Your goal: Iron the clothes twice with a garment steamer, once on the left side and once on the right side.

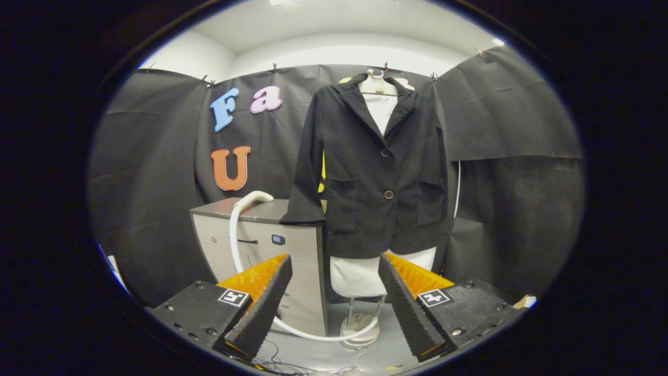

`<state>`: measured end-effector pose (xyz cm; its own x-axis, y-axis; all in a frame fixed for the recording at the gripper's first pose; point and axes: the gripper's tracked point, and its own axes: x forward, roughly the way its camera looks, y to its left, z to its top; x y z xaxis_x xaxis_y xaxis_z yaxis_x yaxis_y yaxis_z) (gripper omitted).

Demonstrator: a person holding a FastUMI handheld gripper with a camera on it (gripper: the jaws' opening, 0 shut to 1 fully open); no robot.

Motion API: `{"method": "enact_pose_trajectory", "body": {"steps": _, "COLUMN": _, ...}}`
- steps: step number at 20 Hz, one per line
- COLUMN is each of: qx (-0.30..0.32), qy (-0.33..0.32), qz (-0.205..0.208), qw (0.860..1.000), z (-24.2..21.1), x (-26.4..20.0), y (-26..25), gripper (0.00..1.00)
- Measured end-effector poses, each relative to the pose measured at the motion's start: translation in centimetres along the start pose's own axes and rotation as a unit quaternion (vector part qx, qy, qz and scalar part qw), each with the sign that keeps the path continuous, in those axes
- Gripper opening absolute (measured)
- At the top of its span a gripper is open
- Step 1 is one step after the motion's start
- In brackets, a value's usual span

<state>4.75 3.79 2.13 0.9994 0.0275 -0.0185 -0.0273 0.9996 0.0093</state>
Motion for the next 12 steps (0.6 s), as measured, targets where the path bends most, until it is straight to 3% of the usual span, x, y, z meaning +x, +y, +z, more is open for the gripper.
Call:
{"method": "enact_pose_trajectory", "body": {"steps": 6, "qx": 0.017, "qy": 0.026, "qz": 0.026, "qw": 0.999, "z": 4.5, "x": 8.4, "y": 6.0, "gripper": 1.0}}
{"method": "enact_pose_trajectory", "body": {"steps": 12, "qx": 0.012, "qy": 0.036, "qz": 0.081, "qw": 0.996, "z": 10.1, "x": 18.9, "y": 15.8, "gripper": 1.0}}
